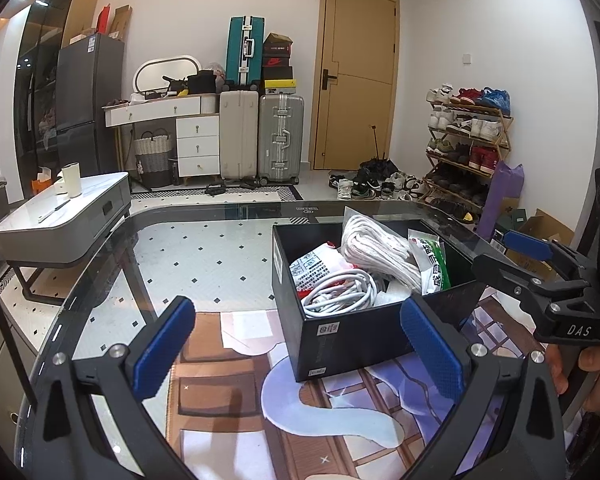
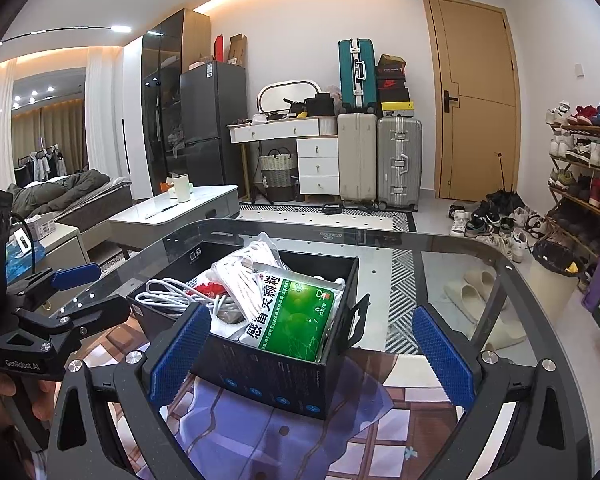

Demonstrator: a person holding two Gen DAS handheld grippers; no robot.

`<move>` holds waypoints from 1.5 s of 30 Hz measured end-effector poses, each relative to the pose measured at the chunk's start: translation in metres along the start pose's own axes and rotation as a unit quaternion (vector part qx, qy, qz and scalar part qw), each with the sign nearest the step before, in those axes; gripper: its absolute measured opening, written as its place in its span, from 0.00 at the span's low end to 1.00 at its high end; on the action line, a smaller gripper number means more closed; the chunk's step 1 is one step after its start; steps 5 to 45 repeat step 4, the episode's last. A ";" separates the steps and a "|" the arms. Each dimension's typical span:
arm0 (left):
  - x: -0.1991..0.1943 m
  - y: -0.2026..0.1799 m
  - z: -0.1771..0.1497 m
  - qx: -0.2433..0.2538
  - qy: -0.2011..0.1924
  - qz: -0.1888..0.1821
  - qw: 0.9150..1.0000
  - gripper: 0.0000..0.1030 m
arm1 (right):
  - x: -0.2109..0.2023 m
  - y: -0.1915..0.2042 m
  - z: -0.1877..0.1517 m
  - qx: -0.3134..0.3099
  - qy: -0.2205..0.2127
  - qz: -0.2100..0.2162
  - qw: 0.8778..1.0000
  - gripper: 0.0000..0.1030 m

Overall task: Organize soft objects
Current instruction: 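Withdraw both open grippers up and away from the box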

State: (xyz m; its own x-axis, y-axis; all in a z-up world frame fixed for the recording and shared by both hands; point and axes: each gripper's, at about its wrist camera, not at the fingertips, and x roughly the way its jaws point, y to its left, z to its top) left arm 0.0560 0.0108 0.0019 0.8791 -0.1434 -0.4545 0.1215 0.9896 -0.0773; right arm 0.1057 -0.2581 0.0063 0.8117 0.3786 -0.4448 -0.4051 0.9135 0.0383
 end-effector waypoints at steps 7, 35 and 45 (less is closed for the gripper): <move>-0.001 -0.001 0.000 0.002 -0.002 0.001 1.000 1.00 | 0.000 0.000 0.000 -0.001 0.000 0.000 1.000 0.99; -0.001 -0.001 0.000 0.002 -0.002 0.001 1.000 1.00 | 0.000 0.000 0.000 -0.001 0.000 0.000 1.000 0.99; -0.001 -0.001 0.000 0.002 -0.002 0.001 1.000 1.00 | 0.000 0.000 0.000 -0.001 0.000 0.000 1.000 0.99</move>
